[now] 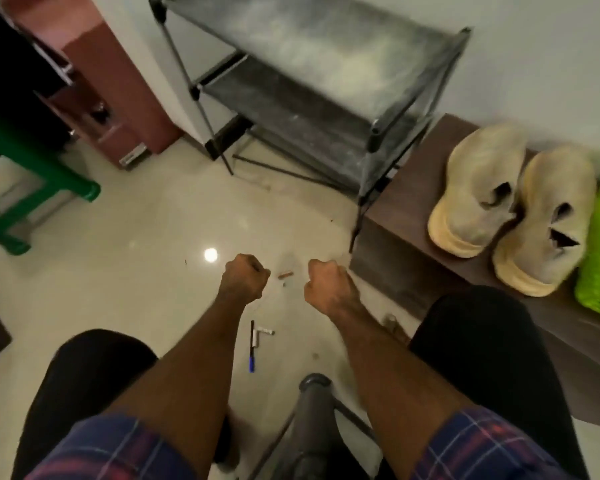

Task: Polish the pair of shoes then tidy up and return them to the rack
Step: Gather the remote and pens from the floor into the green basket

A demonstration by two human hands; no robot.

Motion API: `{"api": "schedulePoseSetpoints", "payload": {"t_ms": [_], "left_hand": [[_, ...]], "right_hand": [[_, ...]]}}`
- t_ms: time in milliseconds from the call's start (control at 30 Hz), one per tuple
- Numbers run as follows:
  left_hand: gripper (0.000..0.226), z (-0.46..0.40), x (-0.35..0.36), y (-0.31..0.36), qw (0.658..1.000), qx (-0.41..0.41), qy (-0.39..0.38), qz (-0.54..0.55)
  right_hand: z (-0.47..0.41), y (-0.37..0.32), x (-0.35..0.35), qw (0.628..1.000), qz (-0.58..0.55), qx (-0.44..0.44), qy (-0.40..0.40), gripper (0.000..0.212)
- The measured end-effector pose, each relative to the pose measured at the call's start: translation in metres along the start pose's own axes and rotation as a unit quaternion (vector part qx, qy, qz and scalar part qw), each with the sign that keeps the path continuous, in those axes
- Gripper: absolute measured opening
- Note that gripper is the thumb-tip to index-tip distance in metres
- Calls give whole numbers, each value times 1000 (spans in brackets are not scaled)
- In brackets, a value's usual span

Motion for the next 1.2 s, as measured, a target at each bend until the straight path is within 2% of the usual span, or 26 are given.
{"api": "schedulePoseSetpoints", "payload": {"t_ms": [133, 367, 533, 700, 833, 933, 1000, 1200], "left_hand": [[11, -29, 26, -84, 996, -78, -35, -32], [21, -63, 98, -208, 976, -179, -89, -85], [29, -64, 142, -283, 953, -254, -127, -110], [31, -63, 161, -316, 941, -311, -101, -86], [34, -69, 169, -318, 948, -293, -76, -99], [22, -71, 174, -317, 959, -245, -65, -125], [16, -70, 173, -317, 965, -224, -41, -132], [13, -91, 144, -316, 969, -231, 78, -28]], "right_hand": [[-35, -16, 71, 996, 41, -12, -80, 25], [-75, -26, 203, 977, 75, -44, -197, 9], [-96, -22, 279, 972, 78, -67, -213, 12], [-115, -29, 333, 975, 66, -91, -193, 27], [-120, -25, 353, 983, 37, -50, -171, 26], [-119, -21, 356, 989, 23, -3, -149, 48], [-116, -24, 357, 989, 40, 1, -144, 55], [-108, -46, 370, 985, 86, -27, -149, 35]]}}
Point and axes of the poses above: each hand's wrist, its own z-axis away from the middle knuckle, its own x-axis out of the palm, y = z × x, the point moved 6 cm from there along -z, towards the middle knuckle, and after that the axes turned 3 degrees about x, right-handed, at the moved point
